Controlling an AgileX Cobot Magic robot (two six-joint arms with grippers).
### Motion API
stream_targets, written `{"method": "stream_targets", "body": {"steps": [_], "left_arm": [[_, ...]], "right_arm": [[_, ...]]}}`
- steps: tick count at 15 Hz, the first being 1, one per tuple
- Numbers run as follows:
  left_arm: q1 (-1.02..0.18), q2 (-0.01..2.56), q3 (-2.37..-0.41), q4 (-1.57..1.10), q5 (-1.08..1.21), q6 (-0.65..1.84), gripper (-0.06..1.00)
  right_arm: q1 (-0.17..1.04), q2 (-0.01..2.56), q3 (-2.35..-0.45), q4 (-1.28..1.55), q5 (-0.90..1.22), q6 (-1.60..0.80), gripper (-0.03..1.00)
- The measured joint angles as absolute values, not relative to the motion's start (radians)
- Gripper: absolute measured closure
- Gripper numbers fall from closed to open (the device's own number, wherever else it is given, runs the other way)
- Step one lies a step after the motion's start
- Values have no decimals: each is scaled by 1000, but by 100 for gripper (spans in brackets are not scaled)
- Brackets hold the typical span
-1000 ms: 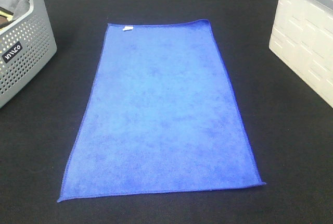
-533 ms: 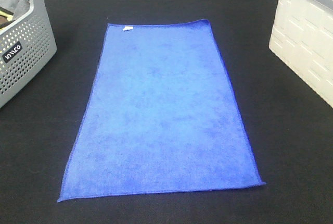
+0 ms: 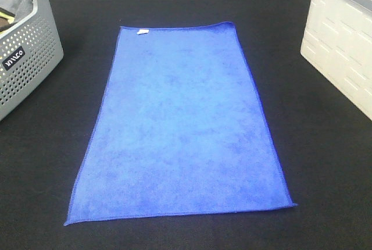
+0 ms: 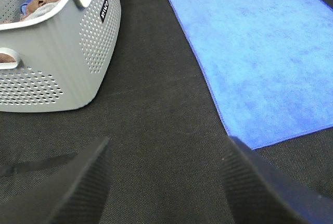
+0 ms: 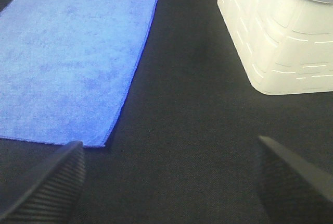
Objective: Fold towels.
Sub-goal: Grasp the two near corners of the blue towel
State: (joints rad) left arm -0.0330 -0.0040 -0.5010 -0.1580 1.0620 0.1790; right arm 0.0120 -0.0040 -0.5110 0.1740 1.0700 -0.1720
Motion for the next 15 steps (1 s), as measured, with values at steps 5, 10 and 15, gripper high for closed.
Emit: {"method": "stream_targets", "body": {"steps": [5,10,15], "left_arm": [[-33,-4,-501,-158,1062,179,35],[-33,-4,-501,-158,1062,179,35],[-33,-4,-501,-158,1062,179,35]], "right_arm": [[12,-4,-511,174,1070,-172,15],[12,-4,-511,174,1070,-172,15],[12,-4,-511,174,1070,-172,15]]}}
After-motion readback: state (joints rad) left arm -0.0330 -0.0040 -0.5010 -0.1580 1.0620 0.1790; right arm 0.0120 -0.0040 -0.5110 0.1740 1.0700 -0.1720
